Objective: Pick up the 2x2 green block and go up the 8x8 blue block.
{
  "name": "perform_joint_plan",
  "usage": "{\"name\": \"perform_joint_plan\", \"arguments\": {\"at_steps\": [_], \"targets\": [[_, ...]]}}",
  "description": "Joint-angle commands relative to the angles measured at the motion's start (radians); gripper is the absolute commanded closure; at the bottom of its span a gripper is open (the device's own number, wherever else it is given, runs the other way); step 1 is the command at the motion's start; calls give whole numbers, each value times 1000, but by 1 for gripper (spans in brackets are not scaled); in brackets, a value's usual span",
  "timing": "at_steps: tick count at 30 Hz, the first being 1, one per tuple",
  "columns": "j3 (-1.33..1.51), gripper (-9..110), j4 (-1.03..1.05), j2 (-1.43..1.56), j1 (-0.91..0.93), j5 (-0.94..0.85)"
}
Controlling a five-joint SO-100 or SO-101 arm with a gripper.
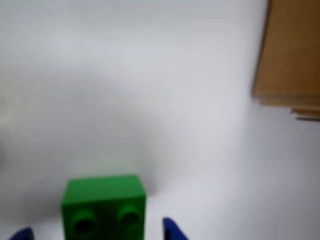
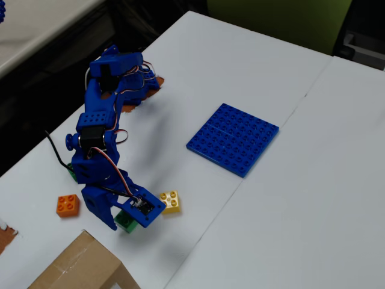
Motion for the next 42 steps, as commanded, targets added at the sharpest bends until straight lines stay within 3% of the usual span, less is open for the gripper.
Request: {"name": "perform_joint_plan", "arguments": {"at_steps": [1, 8, 15, 17, 19, 22, 29, 38, 42], "targets": [[-49, 76, -9, 15, -21, 2], [-49, 89, 6, 15, -26, 34], [-49, 92, 5, 8, -28, 54], [-49, 88, -3, 6, -26, 52], [-49, 75, -14, 5, -21, 54], [-72, 69, 12, 17, -11, 57], [-141, 68, 29, 48, 14, 84], [-264, 70, -44, -6, 51, -106], [-293, 70, -71, -74, 40, -104]]}}
